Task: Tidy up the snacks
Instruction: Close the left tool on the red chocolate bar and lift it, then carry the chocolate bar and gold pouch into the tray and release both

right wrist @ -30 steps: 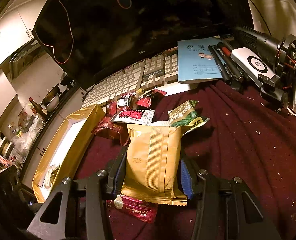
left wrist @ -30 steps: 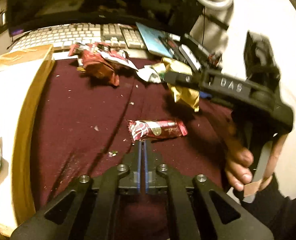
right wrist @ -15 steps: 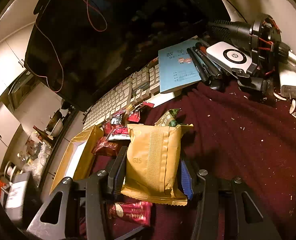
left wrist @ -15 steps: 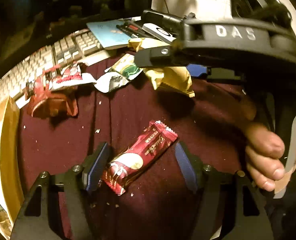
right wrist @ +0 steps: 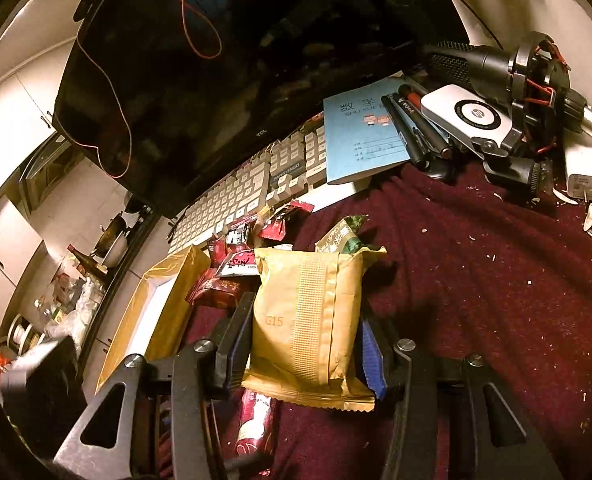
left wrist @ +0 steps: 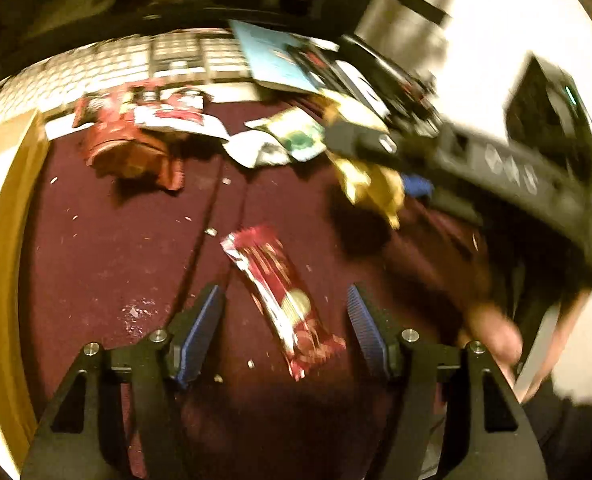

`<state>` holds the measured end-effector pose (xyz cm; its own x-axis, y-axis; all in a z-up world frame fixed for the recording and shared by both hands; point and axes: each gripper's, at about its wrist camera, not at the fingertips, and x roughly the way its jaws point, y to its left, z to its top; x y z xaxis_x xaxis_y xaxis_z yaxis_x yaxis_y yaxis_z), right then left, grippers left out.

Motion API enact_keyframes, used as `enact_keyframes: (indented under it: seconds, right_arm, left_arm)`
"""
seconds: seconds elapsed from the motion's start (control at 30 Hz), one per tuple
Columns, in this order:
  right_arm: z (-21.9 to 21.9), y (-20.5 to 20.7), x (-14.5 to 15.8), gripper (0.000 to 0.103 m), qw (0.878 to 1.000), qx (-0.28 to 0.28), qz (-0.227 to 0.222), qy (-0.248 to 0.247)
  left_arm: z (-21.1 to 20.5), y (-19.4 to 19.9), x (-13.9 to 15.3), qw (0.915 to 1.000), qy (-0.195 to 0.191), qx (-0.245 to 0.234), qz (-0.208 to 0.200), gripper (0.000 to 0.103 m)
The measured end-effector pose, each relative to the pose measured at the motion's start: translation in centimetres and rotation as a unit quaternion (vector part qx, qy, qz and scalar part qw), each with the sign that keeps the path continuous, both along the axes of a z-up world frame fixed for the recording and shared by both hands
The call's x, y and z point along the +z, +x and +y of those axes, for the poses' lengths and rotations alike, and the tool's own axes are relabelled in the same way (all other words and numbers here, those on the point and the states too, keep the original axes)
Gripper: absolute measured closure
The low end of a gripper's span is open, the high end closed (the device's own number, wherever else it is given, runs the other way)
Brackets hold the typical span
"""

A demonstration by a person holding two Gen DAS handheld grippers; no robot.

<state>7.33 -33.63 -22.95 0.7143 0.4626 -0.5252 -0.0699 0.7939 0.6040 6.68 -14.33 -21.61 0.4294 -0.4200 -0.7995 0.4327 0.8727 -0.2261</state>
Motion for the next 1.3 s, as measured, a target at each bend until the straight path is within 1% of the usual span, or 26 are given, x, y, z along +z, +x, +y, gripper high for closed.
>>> enact_keyframes:
  seconds: [0.03,0.07,0.1,0.13,0.2,0.27,0.33,0.4,0.43,0.47,0.5,0.57,0.6,0.7,0.8,0.83,0.9,0.97,1.03,1.1,1.17,1.2,1.23,1.3]
  right_arm:
    - [0.0,-0.1,0.0,0.055,1.000,0.000,0.000,-0.001]
    - [0.1,0.0,0.0,0.055,1.000,0.001,0.000,-0.001]
    - [0.2,0.0,0.0,0.055,1.000,0.001,0.000,-0.003]
    - [0.2,0.0,0.0,0.055,1.000,0.001,0.000,-0.004]
    - [0.3,0.0,0.0,0.055,1.000,0.003,0.000,-0.006]
    - [0.5,0.2,0.0,0.055,1.000,0.006,0.003,-0.011]
    - [0.7,0.5,-0.1,0.055,1.000,0.008,0.005,-0.016]
    - [0.9,0.6,-0.1,0.055,1.000,0.010,0.006,-0.024]
    - [1.1,0.6,-0.1,0.055,1.000,0.010,0.006,-0.028]
    - [1.1,0.6,-0.1,0.055,0.999,0.008,0.005,-0.031]
    - [1.2,0.5,-0.1,0.055,0.999,0.006,0.004,-0.035]
    - [1.3,0.4,0.0,0.055,0.999,0.004,0.001,-0.041]
    - [1.3,0.4,0.0,0.055,0.999,0.004,-0.001,-0.044]
    - [1.5,0.5,0.1,0.055,0.999,0.007,-0.002,-0.052]
    - [1.7,0.6,0.2,0.055,0.998,0.013,-0.006,-0.057]
    - [1.8,0.5,0.3,0.055,0.998,0.016,-0.009,-0.058]
    - [2.1,0.4,0.4,0.055,0.998,0.026,-0.016,-0.061]
    - [2.7,0.4,0.7,0.055,0.997,0.038,-0.016,-0.070]
    - [4.1,0.2,1.3,0.055,0.996,0.061,-0.022,-0.068]
    - [6.5,-0.2,2.8,0.055,0.992,0.097,-0.041,-0.065]
    - [8.8,-0.4,4.0,0.055,0.988,0.133,-0.055,-0.060]
    - [10.9,-0.5,4.8,0.055,0.983,0.163,-0.062,-0.058]
    - [12.0,-0.5,5.2,0.055,0.980,0.180,-0.066,-0.061]
    - [15.9,-0.4,6.2,0.055,0.969,0.218,-0.076,-0.082]
  left_arm:
    - [-0.1,0.1,-0.1,0.9997,0.010,0.024,-0.003,0.041]
    - [0.0,-0.1,-0.2,0.9991,0.019,0.036,-0.008,0.052]
    - [-0.4,-0.2,-0.2,0.9982,0.037,0.046,-0.016,0.061]
    - [-0.7,-0.4,-0.2,0.9971,0.050,0.050,-0.026,0.062]
    - [-0.8,-0.7,-0.3,0.9960,0.061,0.056,-0.035,0.066]
    - [-0.9,-0.9,-0.1,0.9944,0.076,0.058,-0.046,0.067]
    - [-1.4,-0.8,-0.8,0.9938,0.085,0.052,-0.050,0.065]
    - [-1.6,-1.4,-1.0,0.9910,0.101,0.052,-0.072,0.063]
    - [-1.8,-1.6,-1.1,0.9892,0.112,0.047,-0.082,0.064]
    - [-1.6,-1.8,-1.0,0.9894,0.110,0.048,-0.082,0.078]
    - [-1.5,-1.9,-0.9,0.9902,0.104,0.048,-0.080,0.080]
    - [-0.7,-1.9,-0.7,0.9903,0.094,0.060,-0.084,0.080]
    - [0.0,-2.1,-0.4,0.9907,0.080,0.067,-0.087,0.080]
    - [2.2,-2.6,0.6,0.9924,0.021,0.088,-0.083,0.080]
    - [4.5,-3.3,2.1,0.9893,-0.033,0.113,-0.086,0.080]
    - [5.7,-3.6,2.7,0.9867,-0.047,0.128,-0.088,0.080]
    - [7.7,-4.1,3.8,0.9811,-0.059,0.156,-0.098,0.080]
    - [9.9,-4.9,4.9,0.9739,-0.067,0.186,-0.112,0.080]
    - [12.2,-5.6,5.8,0.9645,-0.068,0.221,-0.128,0.080]
    - [14.4,-5.8,6.4,0.9552,-0.060,0.257,-0.135,0.080]
    - [16.4,-5.6,6.6,0.9475,-0.051,0.287,-0.132,0.080]
    - [17.5,-5.4,6.6,0.9434,-0.046,0.301,-0.131,0.080]
    - [18.6,-5.3,6.6,0.9397,-0.042,0.314,-0.130,0.080]
    - [20.2,-4.8,6.5,0.9344,-0.032,0.332,-0.125,0.080]
